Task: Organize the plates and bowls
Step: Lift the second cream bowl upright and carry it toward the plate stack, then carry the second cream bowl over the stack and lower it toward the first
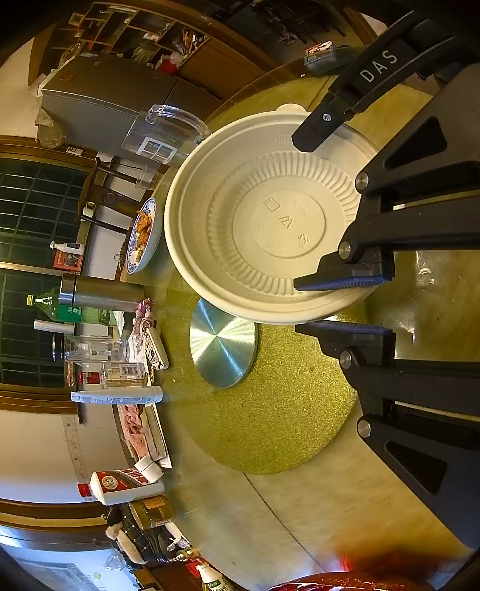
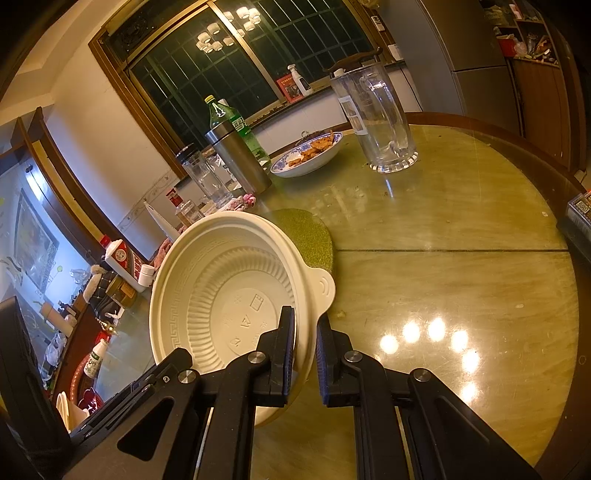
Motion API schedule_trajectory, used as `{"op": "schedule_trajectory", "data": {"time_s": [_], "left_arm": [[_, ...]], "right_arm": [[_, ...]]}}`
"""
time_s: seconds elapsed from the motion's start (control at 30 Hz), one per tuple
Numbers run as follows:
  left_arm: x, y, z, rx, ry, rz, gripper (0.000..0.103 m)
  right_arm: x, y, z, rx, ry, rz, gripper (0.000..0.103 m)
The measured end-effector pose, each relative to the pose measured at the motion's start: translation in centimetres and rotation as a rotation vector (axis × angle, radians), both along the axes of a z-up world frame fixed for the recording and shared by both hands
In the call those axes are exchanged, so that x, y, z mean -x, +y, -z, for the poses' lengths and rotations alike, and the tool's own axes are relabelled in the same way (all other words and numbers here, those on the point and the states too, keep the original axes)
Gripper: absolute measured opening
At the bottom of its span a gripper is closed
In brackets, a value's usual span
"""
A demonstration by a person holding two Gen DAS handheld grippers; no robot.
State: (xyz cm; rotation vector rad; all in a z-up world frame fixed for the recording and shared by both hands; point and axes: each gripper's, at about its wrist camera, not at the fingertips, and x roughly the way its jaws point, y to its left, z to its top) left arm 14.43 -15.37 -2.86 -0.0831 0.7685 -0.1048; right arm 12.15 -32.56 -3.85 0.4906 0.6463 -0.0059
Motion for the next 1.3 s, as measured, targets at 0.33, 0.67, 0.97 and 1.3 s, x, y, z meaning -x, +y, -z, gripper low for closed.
{"op": "schedule_trajectory", "data": {"time_s": [0.33,0.67,0.97,1.3], "left_arm": [[0.0,0.0,0.0,-0.003,-0.002,-0.001,0.013],[0.1,0.0,0.0,-0.009,-0.006,-0.003,0.013],[0.1,-0.3,-0.3,-0.036,-0.021,-0.013,0.014],[1.2,0.1,-1.7,-0.097,-0.034,-0.05,0.014]], "right_arm": [[0.0,0.0,-0.1,0.001,-0.002,-0.001,0.01],[-0.1,0.1,-0.3,0.004,-0.006,-0.004,0.01],[0.0,0.0,-0.4,0.001,-0.013,-0.006,0.01],[0.1,0.3,-0.8,-0.037,-0.026,-0.046,0.01]]}}
